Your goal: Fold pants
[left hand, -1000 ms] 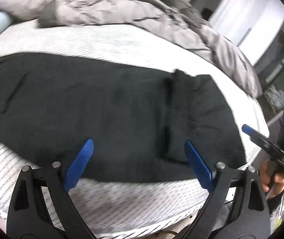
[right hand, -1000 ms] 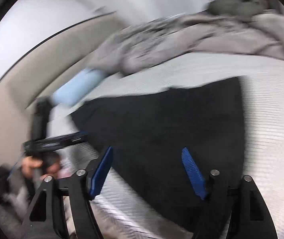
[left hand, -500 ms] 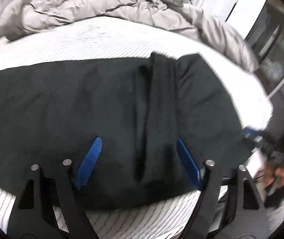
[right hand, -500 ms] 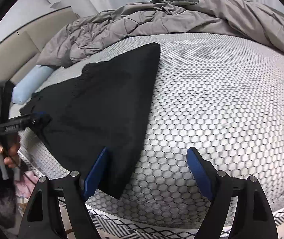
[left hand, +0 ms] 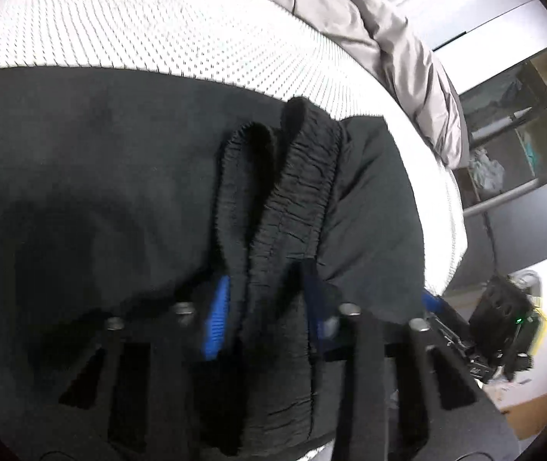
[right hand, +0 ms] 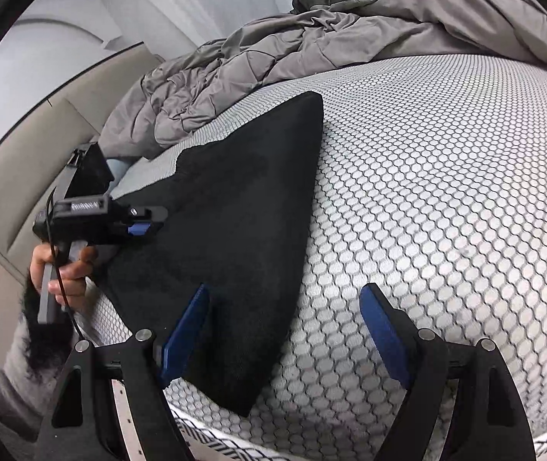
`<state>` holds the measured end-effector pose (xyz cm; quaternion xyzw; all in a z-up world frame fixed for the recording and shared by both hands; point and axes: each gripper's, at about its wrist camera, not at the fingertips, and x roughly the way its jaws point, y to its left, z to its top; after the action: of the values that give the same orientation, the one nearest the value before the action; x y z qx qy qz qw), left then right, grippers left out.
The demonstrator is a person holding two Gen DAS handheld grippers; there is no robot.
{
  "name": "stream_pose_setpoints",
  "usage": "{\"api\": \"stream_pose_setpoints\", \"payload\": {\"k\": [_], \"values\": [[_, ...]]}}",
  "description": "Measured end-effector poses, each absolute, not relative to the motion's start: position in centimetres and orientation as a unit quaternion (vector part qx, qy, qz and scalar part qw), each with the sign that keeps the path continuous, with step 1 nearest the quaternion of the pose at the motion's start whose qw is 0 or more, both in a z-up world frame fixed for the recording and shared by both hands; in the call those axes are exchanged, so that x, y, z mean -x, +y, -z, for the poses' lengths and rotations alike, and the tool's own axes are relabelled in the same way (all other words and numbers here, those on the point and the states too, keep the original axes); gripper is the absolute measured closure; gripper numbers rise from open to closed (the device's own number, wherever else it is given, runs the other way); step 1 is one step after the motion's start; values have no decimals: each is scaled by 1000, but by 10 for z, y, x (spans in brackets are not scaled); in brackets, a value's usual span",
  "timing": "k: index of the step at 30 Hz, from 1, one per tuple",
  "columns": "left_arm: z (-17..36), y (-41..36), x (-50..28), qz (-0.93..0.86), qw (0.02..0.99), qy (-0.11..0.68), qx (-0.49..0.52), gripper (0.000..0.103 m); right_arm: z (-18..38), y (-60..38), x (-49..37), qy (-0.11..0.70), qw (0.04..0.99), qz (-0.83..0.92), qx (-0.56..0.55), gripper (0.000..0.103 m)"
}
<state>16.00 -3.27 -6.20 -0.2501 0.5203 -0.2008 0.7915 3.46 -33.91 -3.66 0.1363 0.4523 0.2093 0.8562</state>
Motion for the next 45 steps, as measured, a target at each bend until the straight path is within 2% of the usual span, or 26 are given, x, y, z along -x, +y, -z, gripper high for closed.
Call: {"api": "stream_pose_setpoints", "payload": {"k": [6,10,13,15,17,18,19,28,30,32,33,35,37,38,45], "values": [[44,-45,-132,171,845,461,210,93,45,-324,-54,457,856,-199,-137,20],[16,-18,-119,161,861,425,229,96,45,-308,-65,462,858,-189,-122,18],[-3,20,-102,126,881,399,219,96,39,-293,-73,461,857,-196,-122,18],[2,46,-98,79,887,410,196,96,36,-281,-76,459,856,-208,-114,18],[26,63,-104,58,867,454,195,91,38,-270,-79,461,853,-220,-109,18],[33,69,-104,55,862,462,200,83,39,-265,-80,464,850,-224,-108,18],[38,75,-101,58,860,461,213,81,41,-261,-81,467,848,-226,-107,18],[12,85,-67,54,881,428,196,79,36,-272,-53,475,829,-263,-132,18],[1,74,-60,61,886,418,192,70,38,-274,-50,473,819,-283,-159,29],[-6,63,-53,66,891,410,183,59,47,-273,-53,477,798,-302,-213,48],[-8,57,-49,70,892,410,175,54,51,-273,-54,479,795,-296,-226,52],[-7,44,-47,74,894,413,156,51,60,-275,-50,484,797,-271,-237,70],[0,36,-47,66,893,420,149,51,62,-280,-39,475,801,-267,-248,79],[6,35,-46,63,891,426,146,51,63,-285,-28,473,801,-268,-251,82],[24,33,-43,63,893,425,130,51,56,-299,-3,460,803,-274,-261,90]]}}
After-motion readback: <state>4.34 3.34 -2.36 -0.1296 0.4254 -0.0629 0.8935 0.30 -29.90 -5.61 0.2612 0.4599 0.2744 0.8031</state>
